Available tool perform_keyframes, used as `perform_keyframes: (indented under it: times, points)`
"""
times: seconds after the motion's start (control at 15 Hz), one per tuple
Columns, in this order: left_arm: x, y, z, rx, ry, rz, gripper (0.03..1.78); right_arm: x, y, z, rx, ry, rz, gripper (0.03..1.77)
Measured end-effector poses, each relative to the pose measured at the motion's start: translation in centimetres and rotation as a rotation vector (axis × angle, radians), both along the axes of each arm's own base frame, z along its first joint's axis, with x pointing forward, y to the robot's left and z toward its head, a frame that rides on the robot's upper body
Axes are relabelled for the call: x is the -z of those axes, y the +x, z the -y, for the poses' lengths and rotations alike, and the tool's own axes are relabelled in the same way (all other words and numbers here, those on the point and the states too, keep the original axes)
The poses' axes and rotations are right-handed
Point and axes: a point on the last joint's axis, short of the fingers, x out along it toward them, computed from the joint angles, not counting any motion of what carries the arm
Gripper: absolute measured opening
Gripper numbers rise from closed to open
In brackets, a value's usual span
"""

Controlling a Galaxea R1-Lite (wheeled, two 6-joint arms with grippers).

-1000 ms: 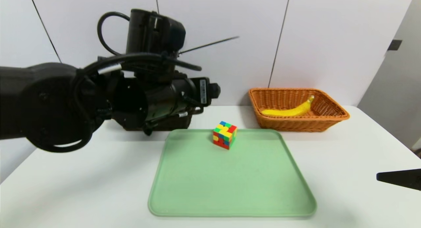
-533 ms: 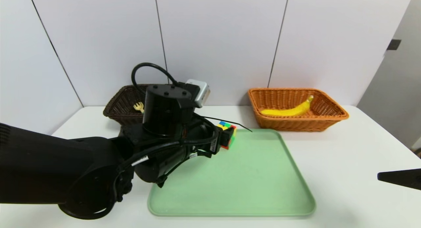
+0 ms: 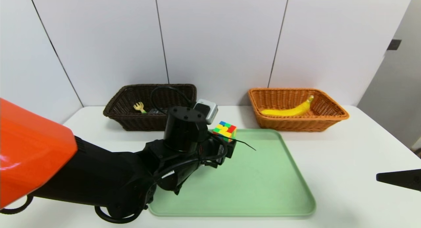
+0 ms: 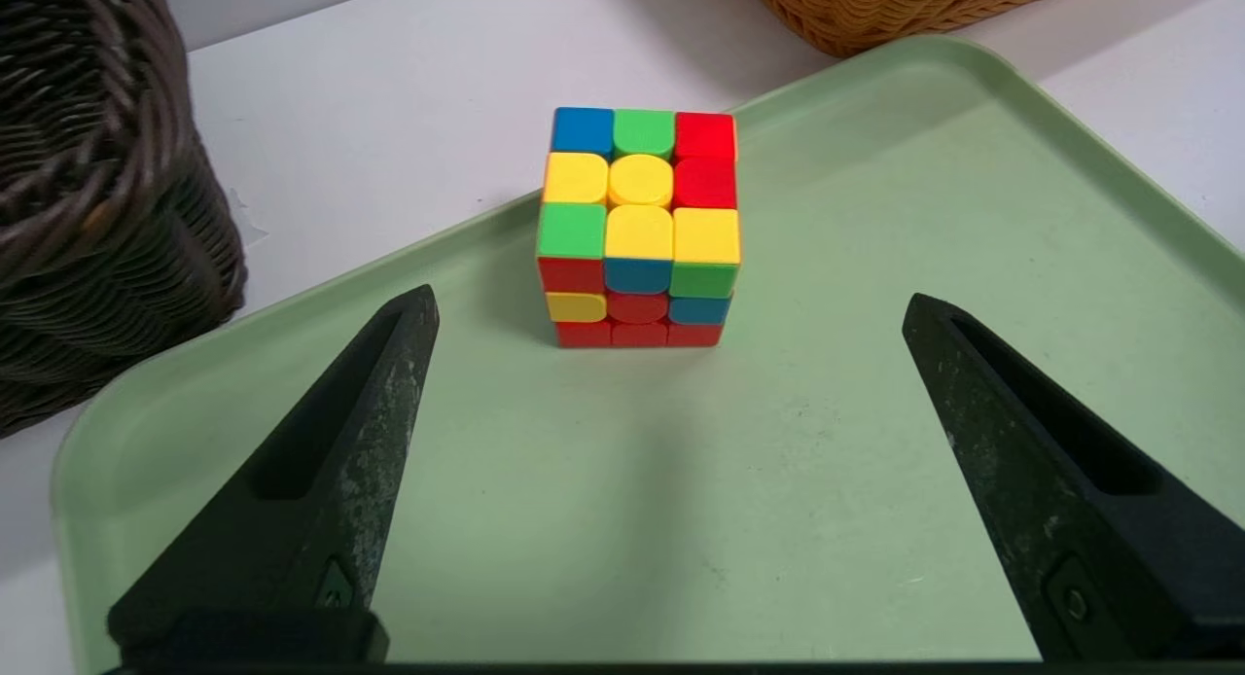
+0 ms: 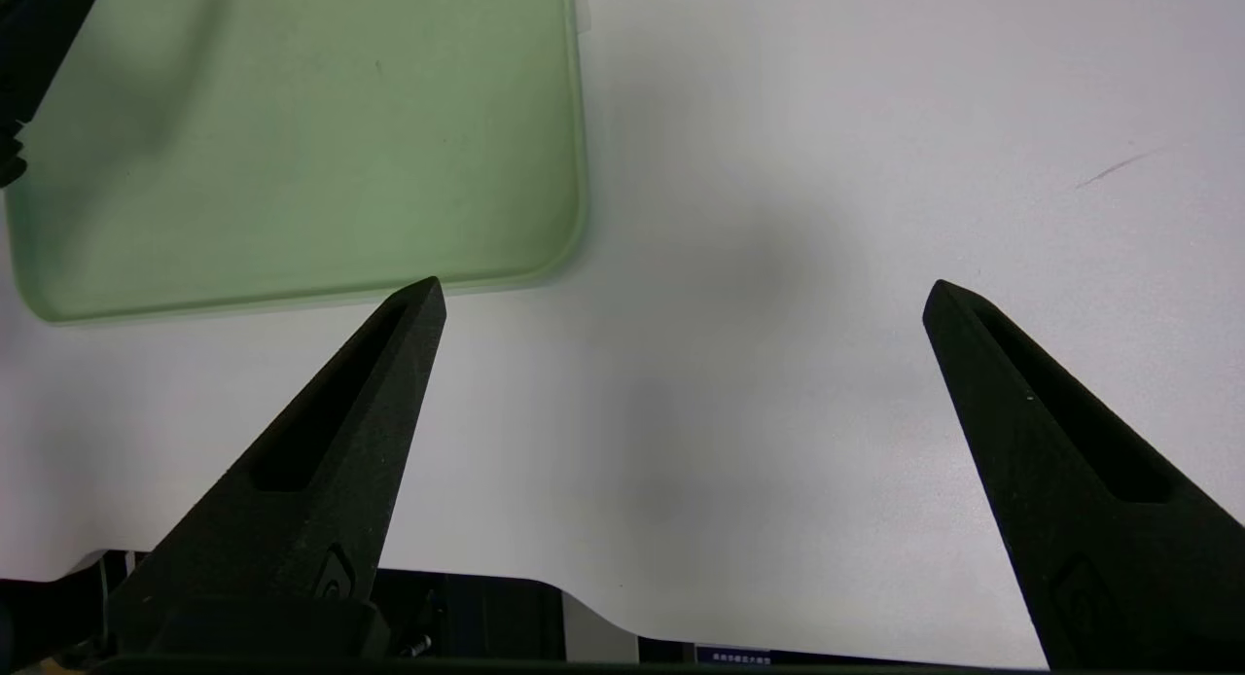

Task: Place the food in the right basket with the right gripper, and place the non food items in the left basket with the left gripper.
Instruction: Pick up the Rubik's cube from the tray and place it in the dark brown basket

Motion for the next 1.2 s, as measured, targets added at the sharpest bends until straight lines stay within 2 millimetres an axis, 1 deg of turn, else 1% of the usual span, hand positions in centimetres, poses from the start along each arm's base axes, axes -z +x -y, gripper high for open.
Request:
perform_keyframes:
  times: [0.2, 0.47, 0.8, 1.2]
  points:
    - [1.1, 0.6, 0.6, 0.003, -0.029, 0.038, 1.69, 0.0, 0.0, 0.0, 0.0, -0.001, -0.003, 1.7]
    - [2.8, 1.0, 1.1, 0.002, -0.01, 0.015, 1.69, 0.2, 0.0, 0.0, 0.004, -0.004, -0.011, 1.7]
    - [3.6, 1.4, 1.5, 0.004, -0.009, 0.012, 1.69, 0.3, 0.0, 0.1, 0.009, -0.004, -0.014, 1.7]
    - [3.4, 2.1, 2.0, 0.0, -0.024, 0.025, 1.69, 0.4, 0.1, 0.1, 0.009, -0.003, -0.016, 1.7]
